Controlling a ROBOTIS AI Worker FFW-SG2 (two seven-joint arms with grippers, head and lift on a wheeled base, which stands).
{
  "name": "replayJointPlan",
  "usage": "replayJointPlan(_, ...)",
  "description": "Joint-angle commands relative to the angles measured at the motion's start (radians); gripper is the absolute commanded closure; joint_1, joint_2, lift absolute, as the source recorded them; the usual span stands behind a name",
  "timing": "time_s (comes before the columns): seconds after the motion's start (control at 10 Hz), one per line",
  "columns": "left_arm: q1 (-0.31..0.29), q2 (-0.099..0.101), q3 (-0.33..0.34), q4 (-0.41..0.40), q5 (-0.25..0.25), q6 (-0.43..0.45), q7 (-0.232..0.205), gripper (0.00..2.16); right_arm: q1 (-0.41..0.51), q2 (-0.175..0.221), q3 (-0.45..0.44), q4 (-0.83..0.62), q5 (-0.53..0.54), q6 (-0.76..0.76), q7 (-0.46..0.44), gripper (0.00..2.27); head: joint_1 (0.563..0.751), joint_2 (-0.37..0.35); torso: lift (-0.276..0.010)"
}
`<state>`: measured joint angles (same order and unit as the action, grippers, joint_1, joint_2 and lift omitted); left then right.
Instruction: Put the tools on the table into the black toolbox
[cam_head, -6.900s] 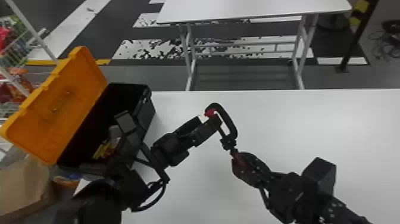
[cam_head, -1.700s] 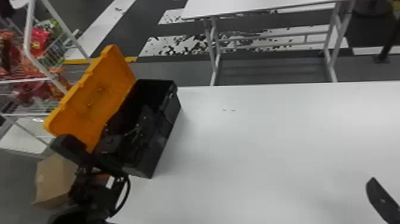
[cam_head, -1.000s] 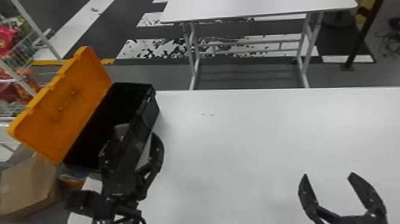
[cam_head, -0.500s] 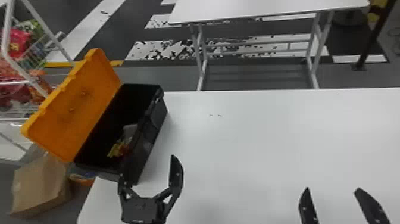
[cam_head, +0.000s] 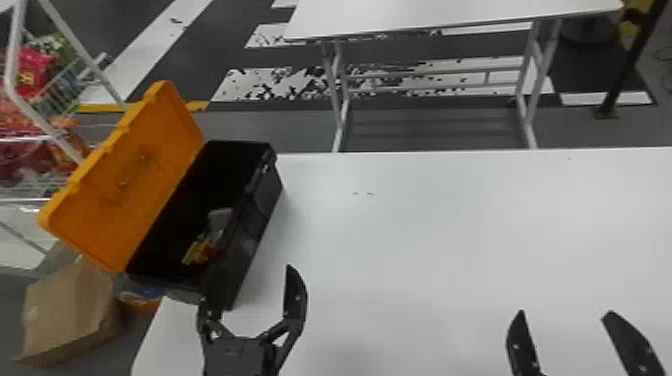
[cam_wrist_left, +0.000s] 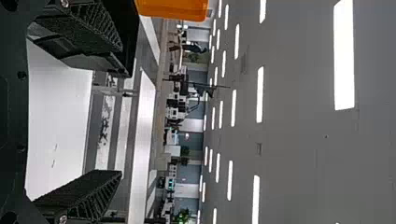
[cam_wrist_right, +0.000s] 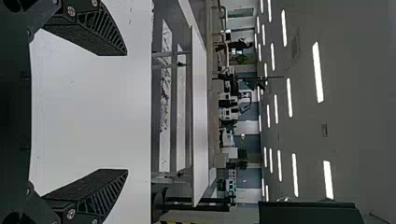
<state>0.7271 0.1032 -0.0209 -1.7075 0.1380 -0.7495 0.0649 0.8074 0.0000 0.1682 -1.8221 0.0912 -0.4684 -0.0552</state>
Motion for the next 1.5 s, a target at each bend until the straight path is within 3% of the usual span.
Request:
replayJointPlan(0.0,0.000,0.003,-0.004,0.002,0.000,0.022,-0.002,0.06,0.000,0.001,-0.003,0.000,-0.001,-0.002,0.000,0.12,0.695,0.241,-0.075)
replayJointPlan(1.4,-0.017,0.013,-0.013,-0.001,0.000,0.114,-0.008,0.06,-0.011,0.001,-0.004,0.003,-0.013,-0.008,0.000,0.13,0.695,0.212,-0.075)
